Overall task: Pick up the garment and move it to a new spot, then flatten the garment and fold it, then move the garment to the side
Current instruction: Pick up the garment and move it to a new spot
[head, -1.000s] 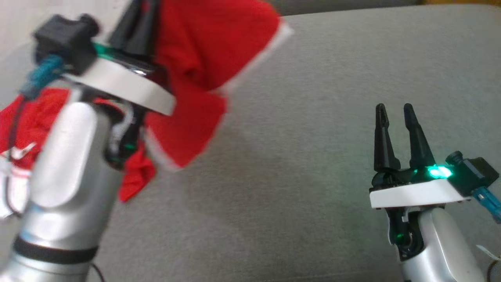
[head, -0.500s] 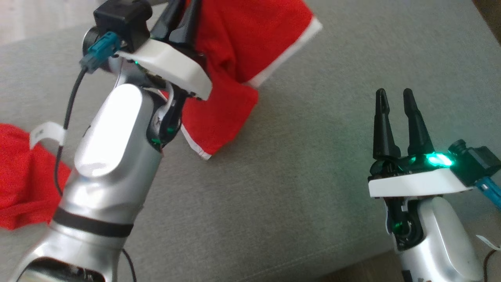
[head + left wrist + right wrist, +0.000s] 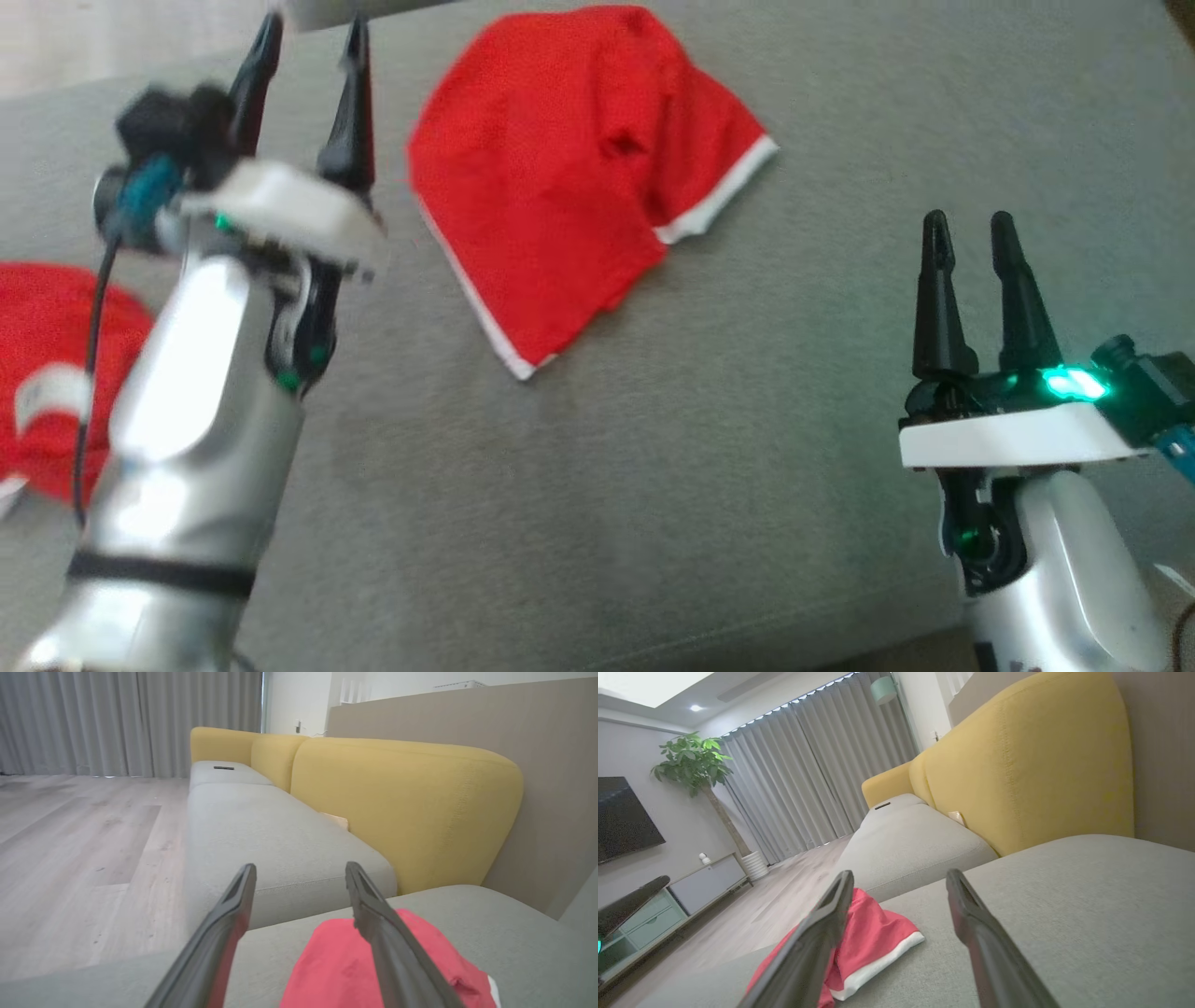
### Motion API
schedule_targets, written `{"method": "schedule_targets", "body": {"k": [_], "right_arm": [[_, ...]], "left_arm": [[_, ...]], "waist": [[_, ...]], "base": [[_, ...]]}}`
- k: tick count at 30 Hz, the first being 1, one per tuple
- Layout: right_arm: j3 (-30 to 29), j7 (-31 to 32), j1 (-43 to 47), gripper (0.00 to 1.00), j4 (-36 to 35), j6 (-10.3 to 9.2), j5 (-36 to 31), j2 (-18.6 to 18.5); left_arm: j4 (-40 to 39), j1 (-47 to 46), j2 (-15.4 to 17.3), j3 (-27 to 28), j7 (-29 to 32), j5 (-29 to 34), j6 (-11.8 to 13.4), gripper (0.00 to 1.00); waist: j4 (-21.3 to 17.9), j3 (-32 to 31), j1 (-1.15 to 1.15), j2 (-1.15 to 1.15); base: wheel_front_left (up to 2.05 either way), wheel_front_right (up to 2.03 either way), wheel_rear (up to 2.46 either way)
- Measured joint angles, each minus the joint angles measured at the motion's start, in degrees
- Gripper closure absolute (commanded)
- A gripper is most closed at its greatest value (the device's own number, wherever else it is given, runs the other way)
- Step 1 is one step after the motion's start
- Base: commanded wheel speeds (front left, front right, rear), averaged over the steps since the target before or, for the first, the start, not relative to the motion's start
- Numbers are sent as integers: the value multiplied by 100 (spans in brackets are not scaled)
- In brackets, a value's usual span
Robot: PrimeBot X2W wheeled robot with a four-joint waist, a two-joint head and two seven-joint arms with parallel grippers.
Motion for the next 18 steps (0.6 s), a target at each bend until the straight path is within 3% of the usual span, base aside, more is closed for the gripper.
{"method": "schedule_targets", "body": {"k": [8,18], "right_arm": [[-107,0,295,0,51,0,-238,1],[-163,0,721,0,120,0,-363,2]], "left_arm": [[-1315,1725,83,343,-35,422,-77,0],[-2171,3429,-447,684,-36,982,-82,0]], "waist": [[661,-334,0,0],[1166,-894,0,0]], "base": [[0,0,0],[0,0,0]]}}
